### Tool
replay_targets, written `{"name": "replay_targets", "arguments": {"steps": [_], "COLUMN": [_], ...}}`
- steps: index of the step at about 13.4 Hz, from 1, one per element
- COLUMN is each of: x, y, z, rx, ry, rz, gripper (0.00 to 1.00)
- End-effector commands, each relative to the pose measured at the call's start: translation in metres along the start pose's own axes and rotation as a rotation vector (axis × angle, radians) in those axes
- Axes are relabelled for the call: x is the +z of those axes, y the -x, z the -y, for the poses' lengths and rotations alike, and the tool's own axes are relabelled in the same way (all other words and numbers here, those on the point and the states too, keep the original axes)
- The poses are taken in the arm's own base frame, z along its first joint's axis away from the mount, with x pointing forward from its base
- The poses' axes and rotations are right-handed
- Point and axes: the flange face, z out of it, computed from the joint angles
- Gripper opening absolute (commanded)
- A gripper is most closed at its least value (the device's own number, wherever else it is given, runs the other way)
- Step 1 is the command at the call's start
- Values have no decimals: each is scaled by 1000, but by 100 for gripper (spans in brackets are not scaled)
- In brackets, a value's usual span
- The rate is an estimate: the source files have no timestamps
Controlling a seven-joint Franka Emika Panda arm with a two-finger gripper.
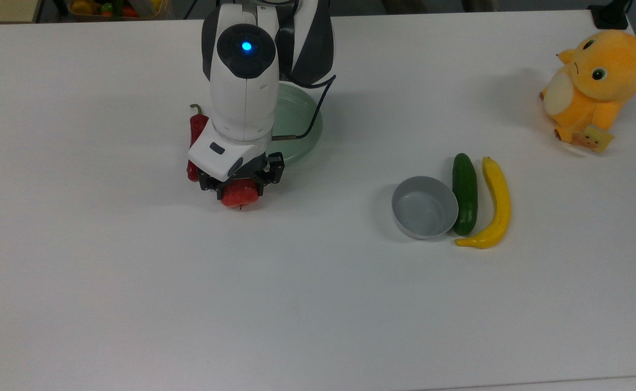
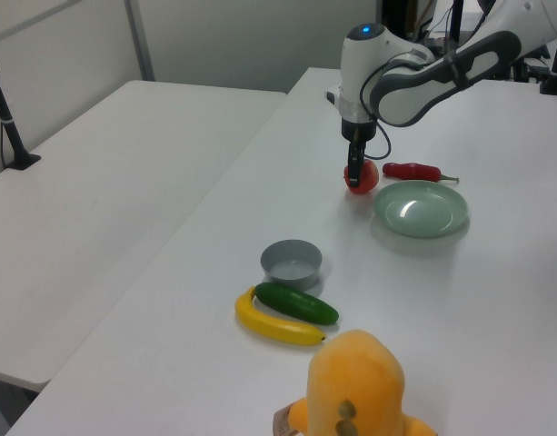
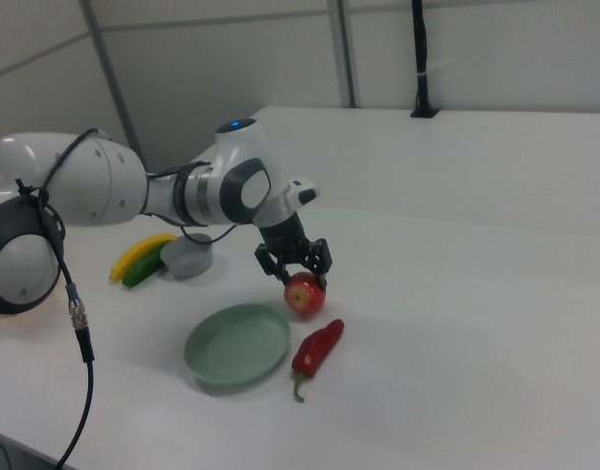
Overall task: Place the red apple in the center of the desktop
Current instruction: 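Lower the held apple onto the table beside the green plate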
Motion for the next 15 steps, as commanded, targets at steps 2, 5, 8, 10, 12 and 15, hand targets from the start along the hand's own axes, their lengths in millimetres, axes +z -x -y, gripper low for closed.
{"name": "replay_targets", "arguments": {"steps": [2,5,8,10,12,15], "x": [-1,-2,-2,-3,-3,-7], "y": [1,0,-1,-1,-1,-2], "z": [-1,3,6,7,7,6], "rx": [-6,-10,-11,-11,-14,-5], "ry": [13,12,11,10,11,7], "rz": [-15,-16,-17,-19,-19,-25], "gripper": [29,29,29,36,100,100]}}
